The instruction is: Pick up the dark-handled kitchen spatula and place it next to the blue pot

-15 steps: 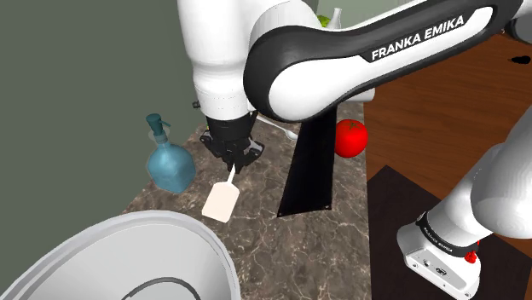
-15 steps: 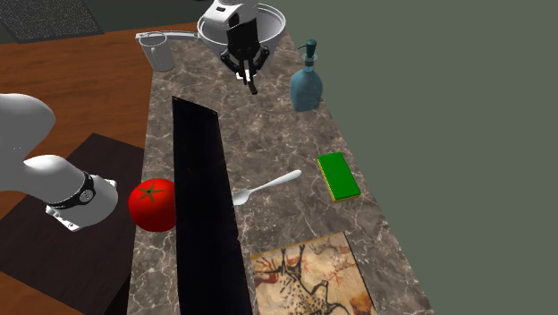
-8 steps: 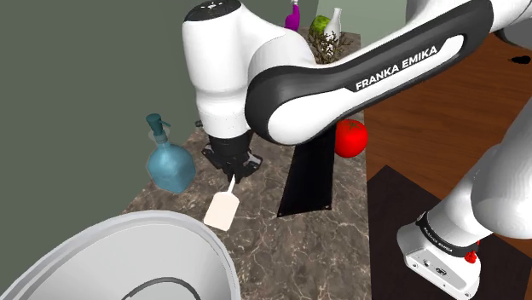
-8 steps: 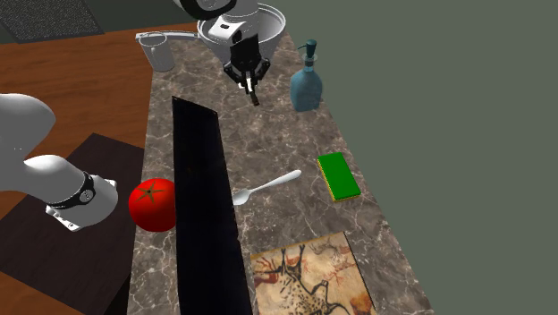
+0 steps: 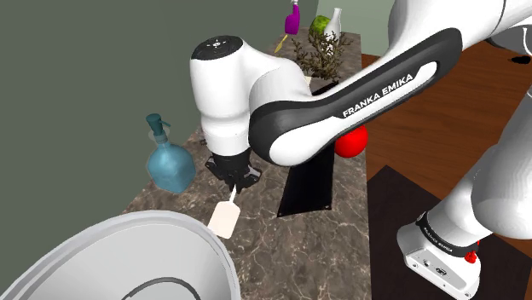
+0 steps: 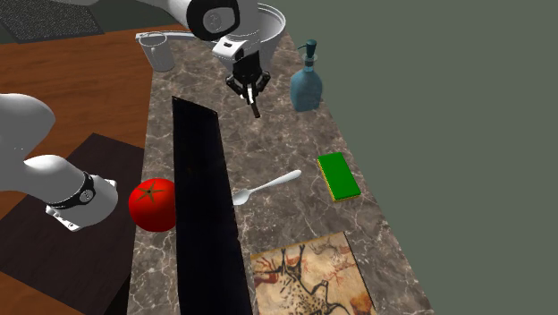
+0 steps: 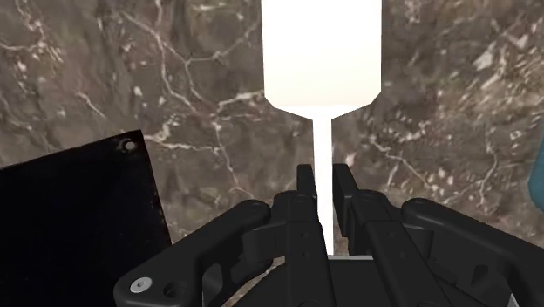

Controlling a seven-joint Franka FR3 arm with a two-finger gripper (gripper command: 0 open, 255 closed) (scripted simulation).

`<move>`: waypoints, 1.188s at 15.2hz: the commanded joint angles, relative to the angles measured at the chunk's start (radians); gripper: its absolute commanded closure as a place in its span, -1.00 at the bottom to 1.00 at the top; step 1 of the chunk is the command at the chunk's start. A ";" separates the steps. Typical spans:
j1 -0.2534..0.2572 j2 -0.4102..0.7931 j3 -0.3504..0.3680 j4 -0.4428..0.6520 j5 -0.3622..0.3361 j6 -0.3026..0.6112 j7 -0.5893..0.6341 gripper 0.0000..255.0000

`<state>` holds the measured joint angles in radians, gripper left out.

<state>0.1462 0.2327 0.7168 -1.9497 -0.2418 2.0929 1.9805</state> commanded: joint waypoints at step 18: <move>0.019 0.064 -0.023 -0.047 -0.061 0.093 0.044 -1.00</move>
<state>0.1654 0.2972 0.6942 -1.9964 -0.3024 2.1857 2.0247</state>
